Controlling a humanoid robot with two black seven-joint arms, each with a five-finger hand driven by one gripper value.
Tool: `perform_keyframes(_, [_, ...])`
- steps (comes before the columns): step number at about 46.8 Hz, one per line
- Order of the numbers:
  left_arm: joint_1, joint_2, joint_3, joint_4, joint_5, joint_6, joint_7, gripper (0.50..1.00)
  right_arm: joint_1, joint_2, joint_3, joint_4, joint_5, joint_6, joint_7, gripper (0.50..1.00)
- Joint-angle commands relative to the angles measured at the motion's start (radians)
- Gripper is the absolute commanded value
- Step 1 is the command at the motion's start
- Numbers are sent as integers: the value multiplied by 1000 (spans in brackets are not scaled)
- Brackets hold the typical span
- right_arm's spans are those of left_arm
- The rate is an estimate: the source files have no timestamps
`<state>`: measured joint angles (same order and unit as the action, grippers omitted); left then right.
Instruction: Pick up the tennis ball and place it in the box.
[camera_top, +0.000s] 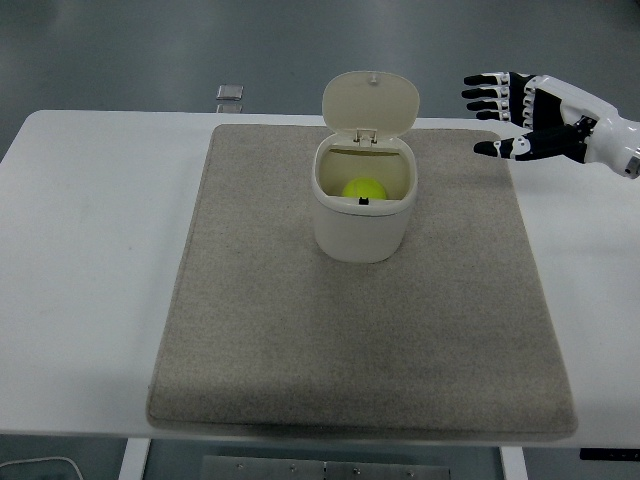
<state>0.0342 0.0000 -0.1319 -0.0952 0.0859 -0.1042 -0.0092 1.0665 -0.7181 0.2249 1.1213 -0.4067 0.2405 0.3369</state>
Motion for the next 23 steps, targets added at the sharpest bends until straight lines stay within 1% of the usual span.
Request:
perform_keyframes(1, [1, 0, 0, 0, 0, 0, 0, 992, -14, 28, 2, -31, 61, -1, -4, 905])
perform_keyframes(6, [1, 0, 0, 0, 0, 0, 0, 992, -33, 42, 1, -49, 186, -20, -7, 905])
perform_keyframes(13, [1, 0, 0, 0, 0, 0, 0, 992, -56, 54, 1, -52, 367, -21, -25, 905])
perform_keyframes(15, [1, 0, 0, 0, 2, 0, 0, 992, -57, 58, 1, -54, 410, -23, -44, 905])
perform_keyframes(19, [0, 0, 0, 0, 0, 0, 0, 992, -65, 69, 1, -61, 492, -30, -97, 905])
perform_keyframes(23, [1, 0, 0, 0, 0, 0, 0, 992, -65, 89, 2, -70, 568, -73, -140, 905])
